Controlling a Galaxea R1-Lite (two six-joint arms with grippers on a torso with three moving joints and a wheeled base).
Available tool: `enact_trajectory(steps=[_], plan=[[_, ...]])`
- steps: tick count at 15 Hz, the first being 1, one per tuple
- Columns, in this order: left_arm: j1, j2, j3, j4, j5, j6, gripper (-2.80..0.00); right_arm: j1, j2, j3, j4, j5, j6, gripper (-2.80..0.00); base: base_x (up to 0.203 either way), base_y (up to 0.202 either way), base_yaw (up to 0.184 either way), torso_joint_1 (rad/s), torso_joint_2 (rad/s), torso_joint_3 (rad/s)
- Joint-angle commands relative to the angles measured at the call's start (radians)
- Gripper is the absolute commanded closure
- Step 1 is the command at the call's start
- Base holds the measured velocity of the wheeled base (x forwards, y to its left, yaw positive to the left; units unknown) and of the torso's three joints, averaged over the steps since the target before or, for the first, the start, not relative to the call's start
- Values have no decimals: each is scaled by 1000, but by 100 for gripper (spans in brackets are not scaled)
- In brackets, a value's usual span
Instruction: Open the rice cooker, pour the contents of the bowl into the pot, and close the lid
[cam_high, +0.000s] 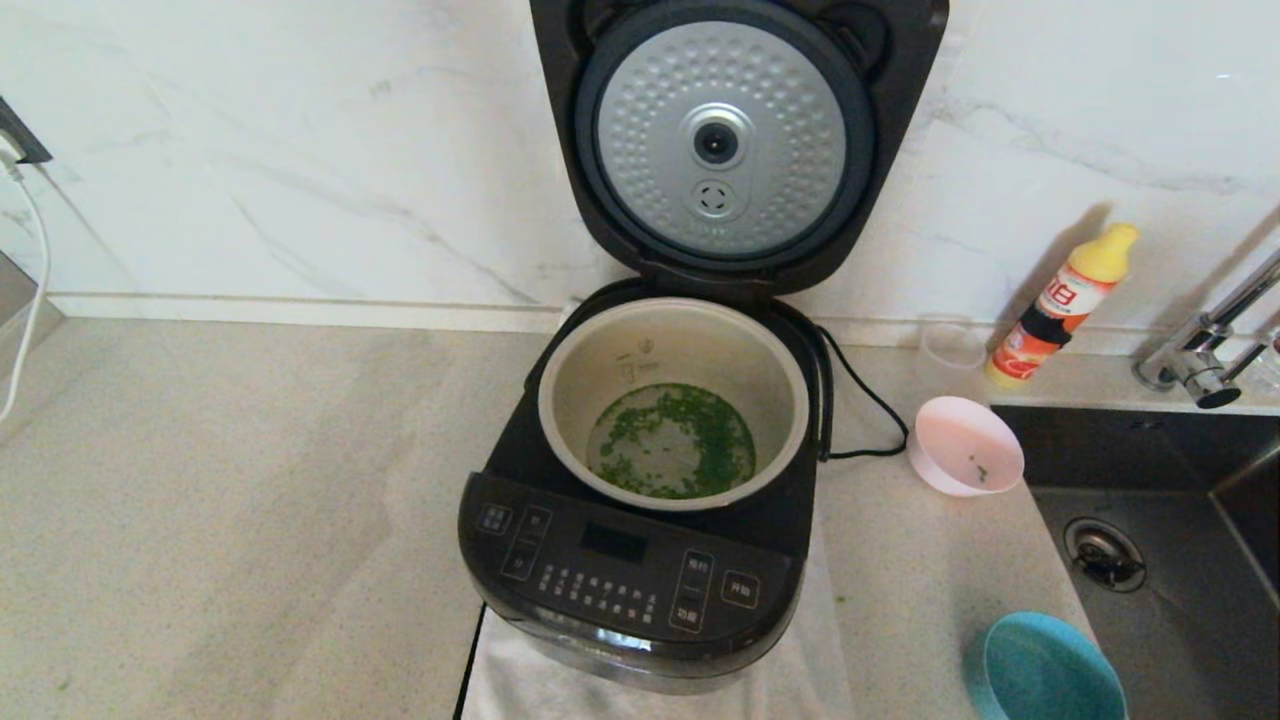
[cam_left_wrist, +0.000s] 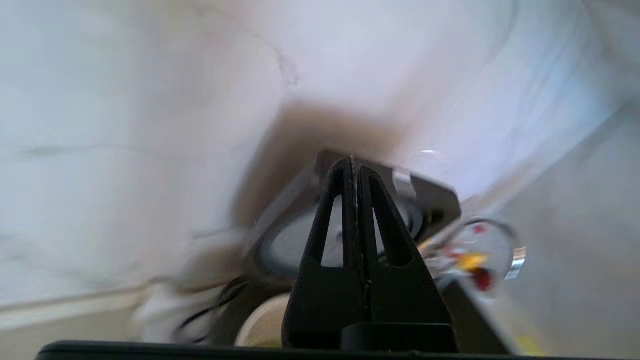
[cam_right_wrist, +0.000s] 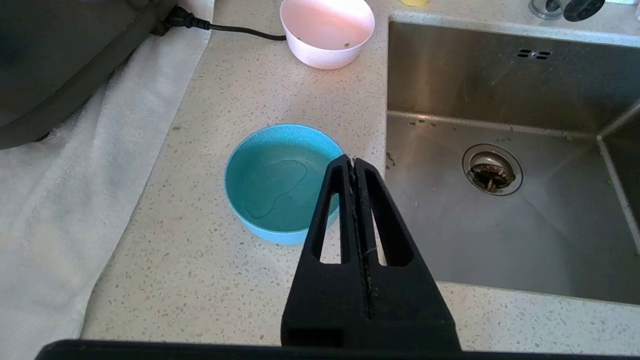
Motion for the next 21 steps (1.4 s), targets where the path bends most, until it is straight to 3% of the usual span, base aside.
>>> enact_trajectory(steps=[1,4,6,8,21], plan=[[-10,256,-121,-54,-53,-47,0,0,3,0,0,0,0,0,0,0,0,0,0,0],[-28,424,-282,-190,-92,-188,0,0,3,0,0,0,0,0,0,0,0,0,0,0],[-38,475,-301,-316,-175,-262,0,0,3,0,0,0,0,0,0,0,0,0,0,0],[-58,506,-302,-385,-189,-307,0,0,3,0,0,0,0,0,0,0,0,0,0,0],[-186,586,-302,-485,-193,-306,0,0,3,0,0,0,0,0,0,0,0,0,0,0]])
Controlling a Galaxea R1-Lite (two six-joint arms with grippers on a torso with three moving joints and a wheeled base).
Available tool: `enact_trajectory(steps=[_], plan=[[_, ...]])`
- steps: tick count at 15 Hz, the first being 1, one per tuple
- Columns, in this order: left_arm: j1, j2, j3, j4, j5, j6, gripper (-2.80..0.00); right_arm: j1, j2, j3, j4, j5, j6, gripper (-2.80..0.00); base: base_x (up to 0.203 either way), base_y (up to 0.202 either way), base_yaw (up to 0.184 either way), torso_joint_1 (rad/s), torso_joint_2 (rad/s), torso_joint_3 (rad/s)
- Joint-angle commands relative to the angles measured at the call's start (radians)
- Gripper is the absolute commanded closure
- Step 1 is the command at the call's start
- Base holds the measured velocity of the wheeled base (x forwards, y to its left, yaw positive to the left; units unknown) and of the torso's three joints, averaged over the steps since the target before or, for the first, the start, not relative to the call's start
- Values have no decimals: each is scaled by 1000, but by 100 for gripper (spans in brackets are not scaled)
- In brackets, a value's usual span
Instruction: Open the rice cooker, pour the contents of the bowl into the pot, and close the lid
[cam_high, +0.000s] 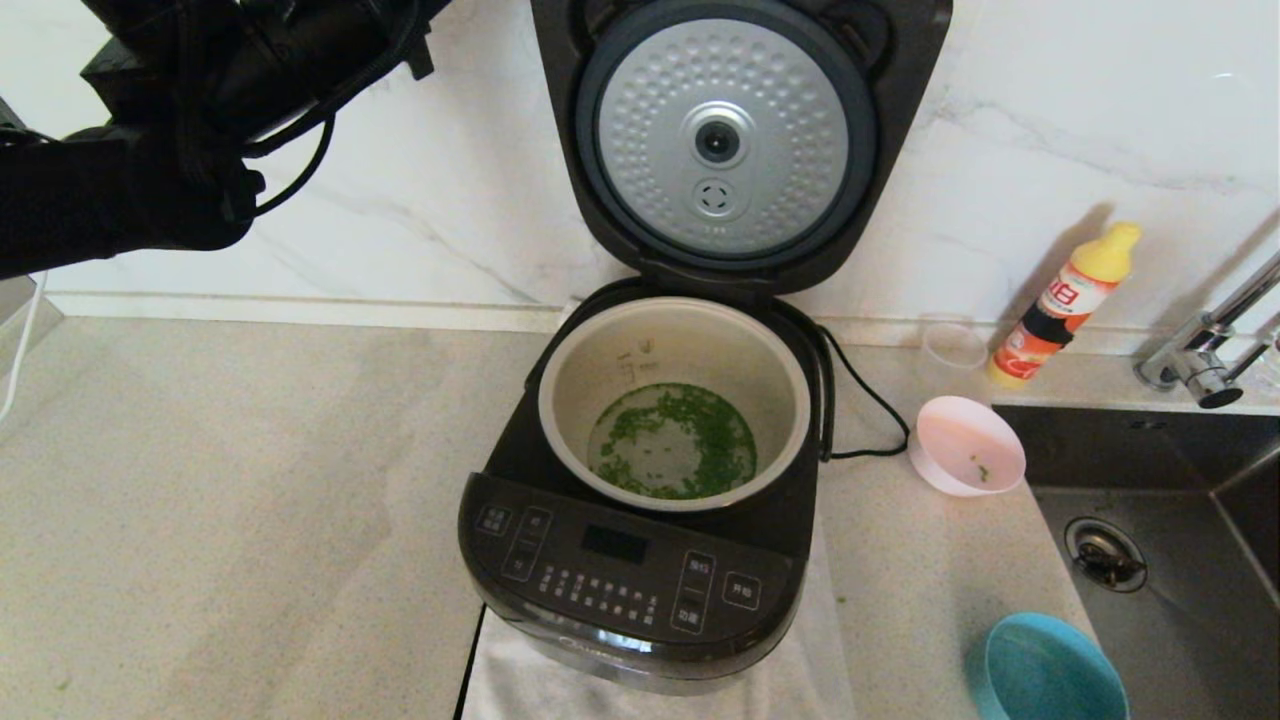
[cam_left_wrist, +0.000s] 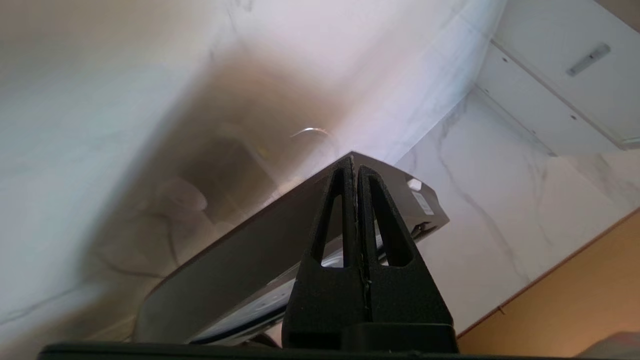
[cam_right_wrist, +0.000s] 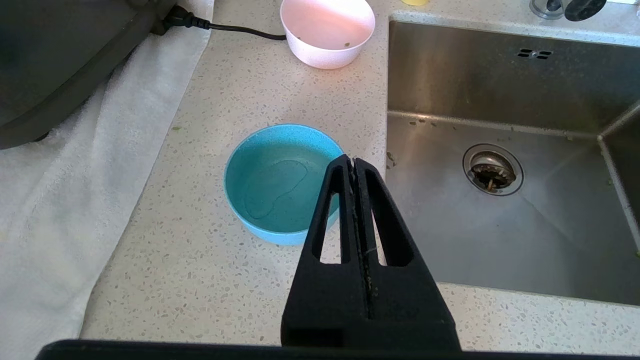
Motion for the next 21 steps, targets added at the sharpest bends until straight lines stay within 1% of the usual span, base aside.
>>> enact_trajectory(steps=[1,5,11,15,19,21], plan=[[-20,15,0,-4,-5,-1,0,0,2,0,0,0,0,0,0,0,0,0,0,0],[-40,33,0,-4,-5,2,0,0,2,0,0,0,0,0,0,0,0,0,0,0],[-42,23,-1,-12,-2,3,0,0,2,0,0,-1,0,0,0,0,0,0,0,0],[0,18,-2,-62,1,-1,0,0,2,0,0,0,0,0,0,0,0,0,0,0],[7,51,-3,-150,-2,1,0,0,2,0,0,0,0,0,0,0,0,0,0,0],[9,64,-3,-163,-19,2,0,1,2,0,0,0,0,0,0,0,0,0,0,0]])
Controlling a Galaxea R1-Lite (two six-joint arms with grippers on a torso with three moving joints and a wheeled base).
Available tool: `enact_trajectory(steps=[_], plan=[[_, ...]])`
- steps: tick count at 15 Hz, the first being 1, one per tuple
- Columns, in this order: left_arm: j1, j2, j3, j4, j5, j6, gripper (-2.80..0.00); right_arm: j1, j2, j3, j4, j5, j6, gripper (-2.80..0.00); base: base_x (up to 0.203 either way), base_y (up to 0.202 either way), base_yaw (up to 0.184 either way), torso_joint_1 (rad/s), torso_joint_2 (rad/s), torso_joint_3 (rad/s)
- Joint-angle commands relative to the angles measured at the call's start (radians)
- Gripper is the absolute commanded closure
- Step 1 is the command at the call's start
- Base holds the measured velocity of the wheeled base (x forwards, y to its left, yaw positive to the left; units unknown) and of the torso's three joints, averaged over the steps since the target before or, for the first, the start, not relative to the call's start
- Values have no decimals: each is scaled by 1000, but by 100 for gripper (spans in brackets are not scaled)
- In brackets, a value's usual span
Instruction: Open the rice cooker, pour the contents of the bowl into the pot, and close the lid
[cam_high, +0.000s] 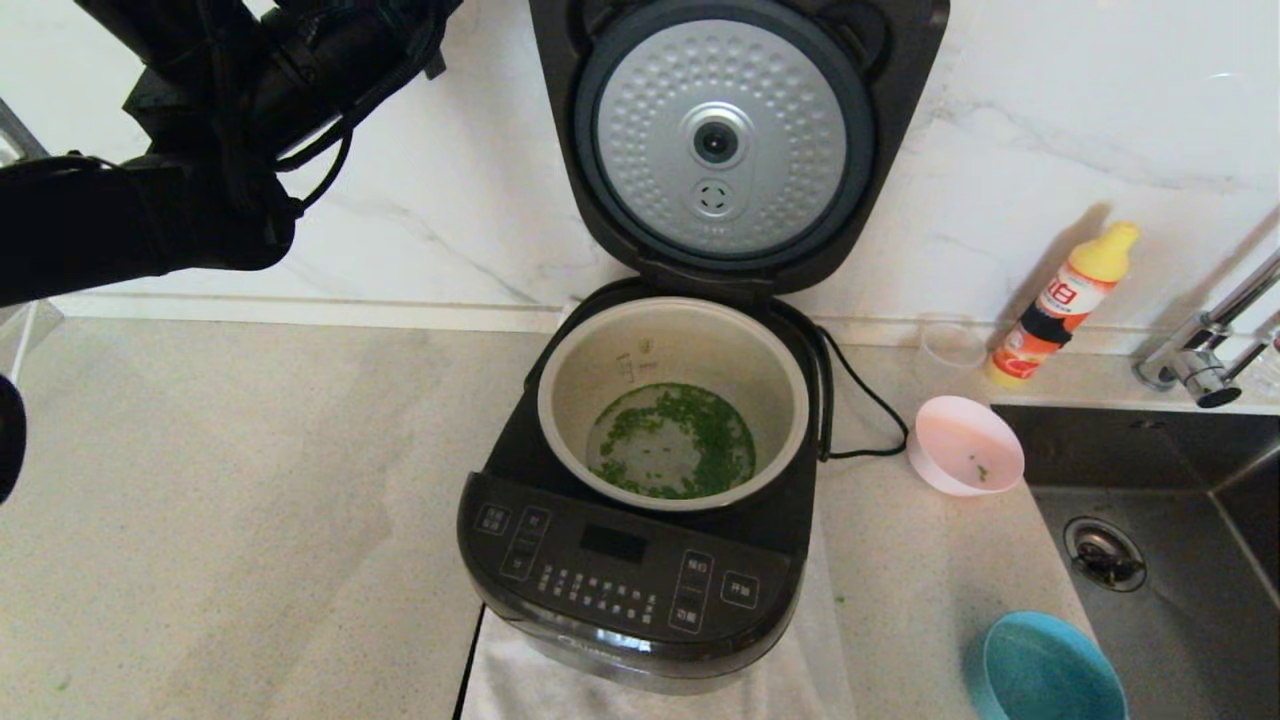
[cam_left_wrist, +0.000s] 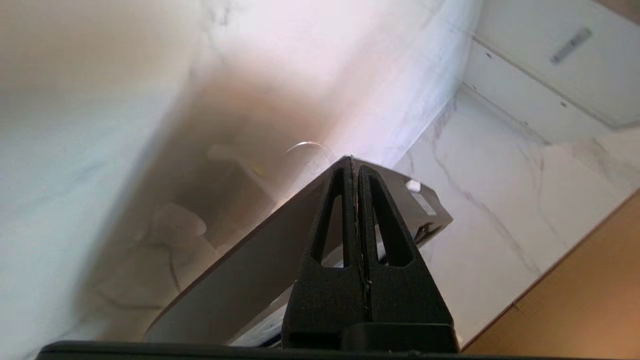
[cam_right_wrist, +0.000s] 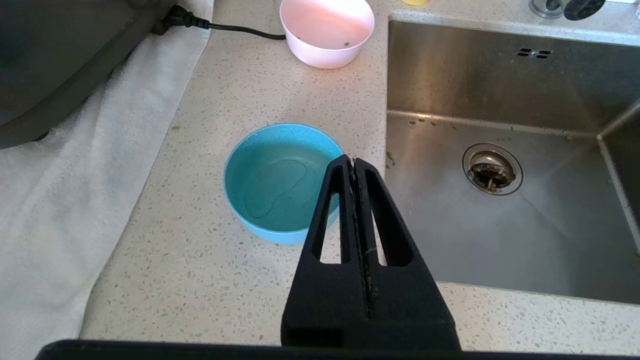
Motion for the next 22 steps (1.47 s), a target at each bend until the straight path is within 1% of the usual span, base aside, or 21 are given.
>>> enact_trajectory(steps=[1,4,9,12,14,16,22], plan=[[2,16,0,-8,-22,-5,0,0,2,0,0,0,0,0,0,0,0,0,0,0],[-5,43,2,-31,-25,-5,0,0,2,0,0,0,0,0,0,0,0,0,0,0],[-27,49,2,-31,-42,-5,0,0,2,0,0,-1,0,0,0,0,0,0,0,0],[-35,51,2,-25,-67,-9,0,0,2,0,0,0,0,0,0,0,0,0,0,0],[-37,62,3,-26,-102,-12,0,0,2,0,0,0,0,0,0,0,0,0,0,0],[-37,57,16,-28,-122,-14,0,0,2,0,0,0,0,0,0,0,0,0,0,0],[-32,56,29,-31,-126,-14,0,1,2,0,0,0,0,0,0,0,0,0,0,0]])
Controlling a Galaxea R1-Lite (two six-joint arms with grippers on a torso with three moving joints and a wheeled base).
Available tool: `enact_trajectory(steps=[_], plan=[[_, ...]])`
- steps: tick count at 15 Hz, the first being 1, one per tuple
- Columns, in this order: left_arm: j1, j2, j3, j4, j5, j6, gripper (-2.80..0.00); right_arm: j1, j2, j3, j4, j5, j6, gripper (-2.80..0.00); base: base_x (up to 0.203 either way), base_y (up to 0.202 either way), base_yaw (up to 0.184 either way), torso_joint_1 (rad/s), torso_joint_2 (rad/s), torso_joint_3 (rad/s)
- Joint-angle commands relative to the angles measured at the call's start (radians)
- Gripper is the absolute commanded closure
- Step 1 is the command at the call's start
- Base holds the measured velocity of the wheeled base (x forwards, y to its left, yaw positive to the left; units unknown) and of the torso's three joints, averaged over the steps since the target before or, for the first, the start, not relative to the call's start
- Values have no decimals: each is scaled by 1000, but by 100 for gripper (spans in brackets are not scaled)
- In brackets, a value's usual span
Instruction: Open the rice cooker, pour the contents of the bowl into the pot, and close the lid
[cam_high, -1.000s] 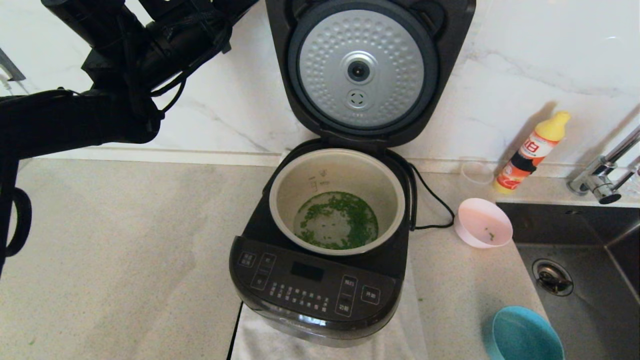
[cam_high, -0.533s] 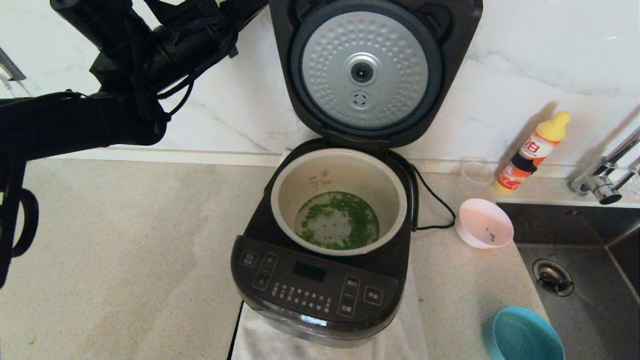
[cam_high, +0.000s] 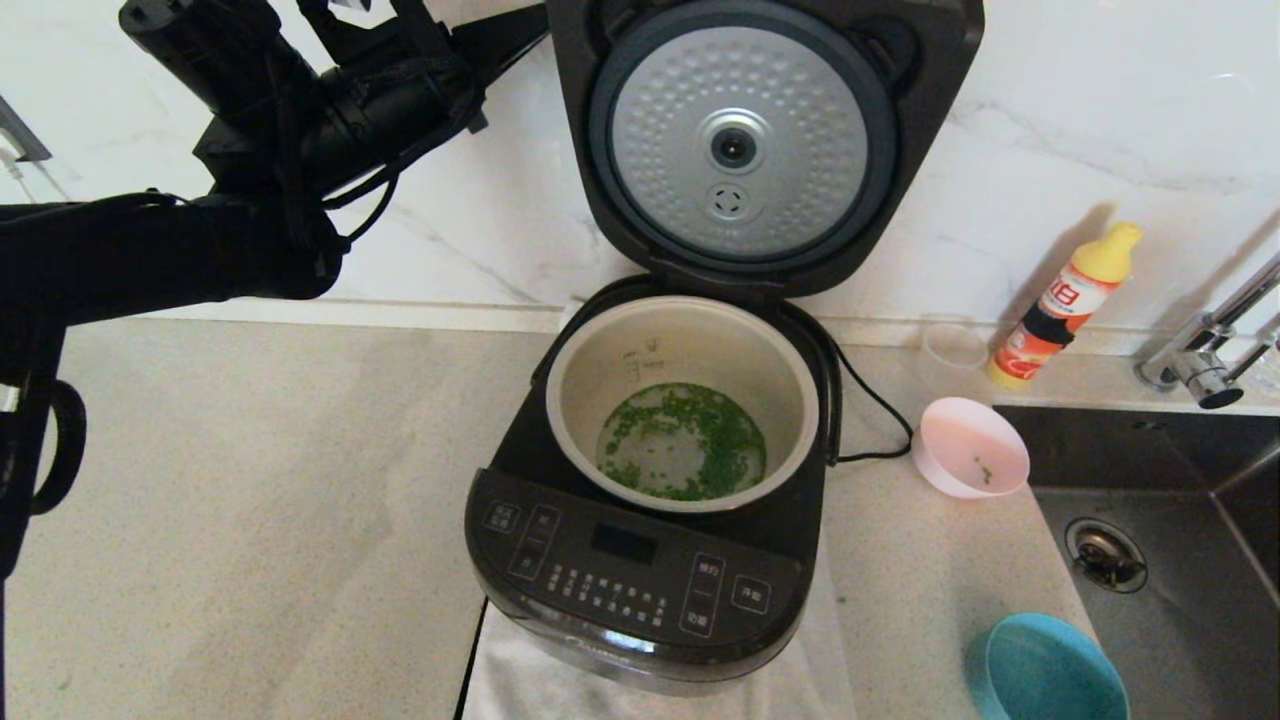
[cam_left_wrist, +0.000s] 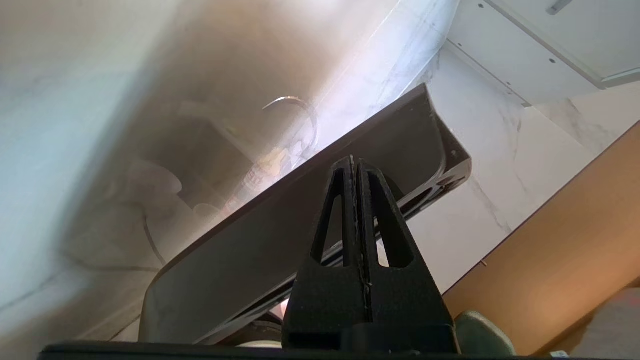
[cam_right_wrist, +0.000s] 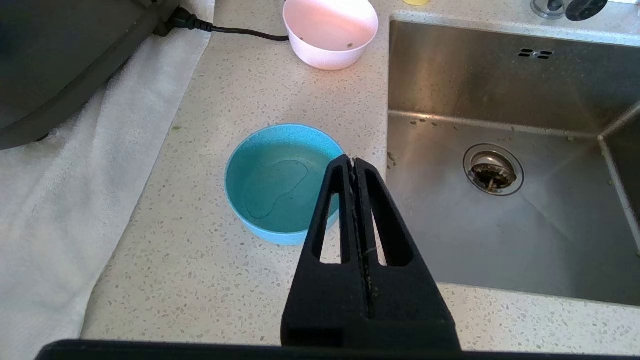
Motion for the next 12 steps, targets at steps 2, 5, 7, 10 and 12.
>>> enact_trajectory(steps=[2,5,7,10,12], plan=[[4,1,-9,-6,2,-5,0,0,2,0,0,0,0,0,0,0,0,0,0,0],[5,-5,-16,-24,8,-3,0,0,2,0,0,0,0,0,0,0,0,0,0,0],[5,-1,-16,-55,7,-5,0,0,2,0,0,0,0,0,0,0,0,0,0,0],[4,6,-14,-55,-1,-6,0,0,2,0,0,-1,0,0,0,0,0,0,0,0],[3,3,-2,-55,-42,-9,0,0,2,0,0,0,0,0,0,0,0,0,0,0]])
